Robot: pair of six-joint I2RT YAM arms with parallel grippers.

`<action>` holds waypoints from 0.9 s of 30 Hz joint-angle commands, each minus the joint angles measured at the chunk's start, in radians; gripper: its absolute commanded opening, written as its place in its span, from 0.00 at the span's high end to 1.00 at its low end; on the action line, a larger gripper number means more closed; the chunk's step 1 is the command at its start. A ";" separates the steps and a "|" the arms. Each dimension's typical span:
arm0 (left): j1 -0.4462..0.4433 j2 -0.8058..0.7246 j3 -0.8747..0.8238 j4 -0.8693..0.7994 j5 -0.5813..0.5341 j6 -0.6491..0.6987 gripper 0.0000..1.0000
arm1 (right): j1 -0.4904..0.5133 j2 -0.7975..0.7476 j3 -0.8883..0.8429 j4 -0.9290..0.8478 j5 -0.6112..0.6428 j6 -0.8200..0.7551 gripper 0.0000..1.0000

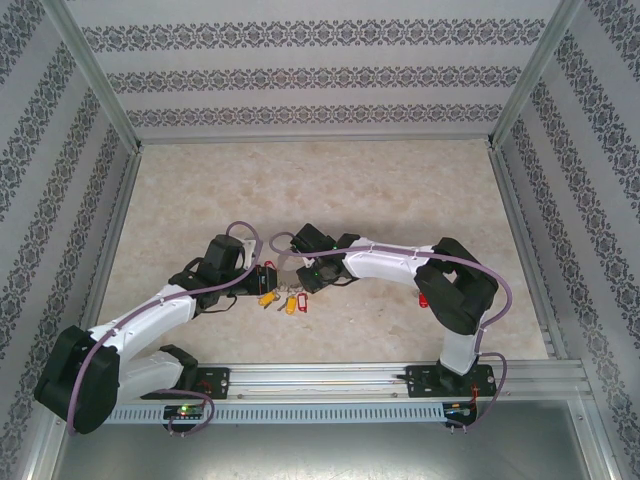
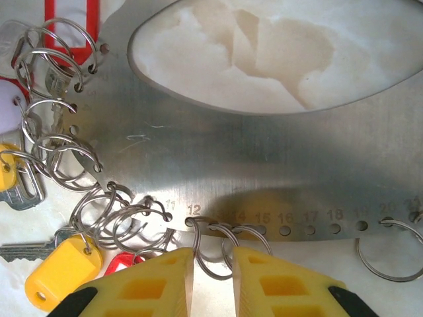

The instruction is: Put the keys on the keyring

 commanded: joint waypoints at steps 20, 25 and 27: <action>-0.037 0.054 0.035 0.076 0.001 0.002 0.67 | -0.020 -0.042 -0.057 0.068 -0.042 0.039 0.72; -0.039 0.090 0.054 0.093 0.000 0.010 0.68 | -0.022 -0.067 -0.061 0.078 -0.060 0.041 0.72; -0.040 0.114 0.064 0.103 0.002 0.012 0.69 | -0.022 -0.073 -0.061 0.080 -0.060 0.040 0.72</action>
